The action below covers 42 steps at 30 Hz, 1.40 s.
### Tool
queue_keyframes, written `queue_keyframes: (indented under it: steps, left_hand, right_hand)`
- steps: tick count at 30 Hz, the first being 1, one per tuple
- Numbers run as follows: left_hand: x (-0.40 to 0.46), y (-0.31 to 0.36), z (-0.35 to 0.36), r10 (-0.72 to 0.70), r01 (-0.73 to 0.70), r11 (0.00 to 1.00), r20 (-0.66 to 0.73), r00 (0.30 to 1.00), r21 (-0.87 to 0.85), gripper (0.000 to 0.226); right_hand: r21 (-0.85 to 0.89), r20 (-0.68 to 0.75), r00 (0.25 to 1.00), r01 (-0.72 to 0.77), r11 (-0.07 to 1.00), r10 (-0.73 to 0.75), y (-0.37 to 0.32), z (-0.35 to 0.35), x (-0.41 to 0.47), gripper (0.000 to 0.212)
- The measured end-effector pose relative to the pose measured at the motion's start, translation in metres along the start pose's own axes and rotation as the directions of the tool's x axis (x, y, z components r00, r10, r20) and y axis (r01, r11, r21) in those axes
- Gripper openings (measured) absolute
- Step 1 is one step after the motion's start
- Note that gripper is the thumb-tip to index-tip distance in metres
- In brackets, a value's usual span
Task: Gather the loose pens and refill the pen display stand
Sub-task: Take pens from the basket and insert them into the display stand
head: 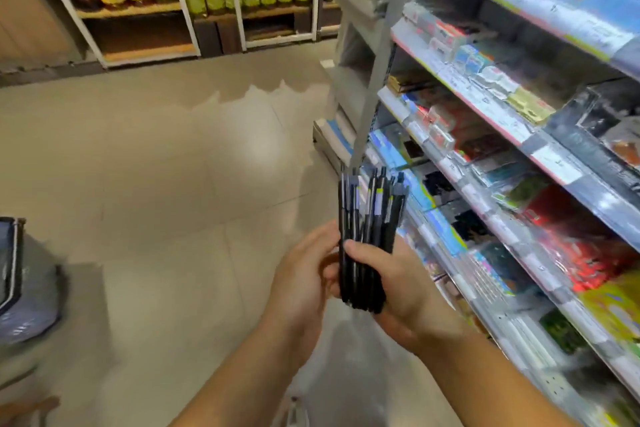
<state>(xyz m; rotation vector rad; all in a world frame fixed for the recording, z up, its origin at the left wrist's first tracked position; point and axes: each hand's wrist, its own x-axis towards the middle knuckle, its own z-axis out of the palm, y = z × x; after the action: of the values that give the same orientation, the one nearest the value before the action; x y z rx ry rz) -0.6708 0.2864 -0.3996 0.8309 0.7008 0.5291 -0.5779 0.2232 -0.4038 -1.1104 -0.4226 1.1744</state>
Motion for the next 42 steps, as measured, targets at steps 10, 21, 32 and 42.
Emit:
queue_keyframes:
  steps: [10, 21, 32, 42]
  left_hand:
    - [0.134, 0.072, 0.011, 0.207, -0.226, 0.916, 0.093, 0.974, 0.332, 0.015]
    - [0.323, 0.222, 0.069, 0.384, -0.378, 0.755, 0.105, 0.917, 0.537, 0.017]
    - [0.46, 0.358, 0.239, 0.57, -0.752, 0.59, 0.508, 0.646, 0.294, 0.014]
    - [0.576, 0.456, 0.428, 0.605, -0.861, 0.482, 0.773, 0.191, -0.164, 0.075]
  right_hand:
    - [-0.11, -0.144, 0.979, 0.128, 0.986, -0.143, -0.059, -0.005, 0.116, 0.012]
    - [-0.098, -0.007, 0.947, 0.32, 0.943, -0.322, -0.191, -0.012, 0.333, 0.017]
    - [-0.426, -0.124, 0.625, 0.668, 0.611, -0.77, -0.413, -0.058, 0.424, 0.017]
    - [-0.737, -0.265, 0.246, 0.572, 0.36, -0.932, -0.598, -0.087, 0.419, 0.015]
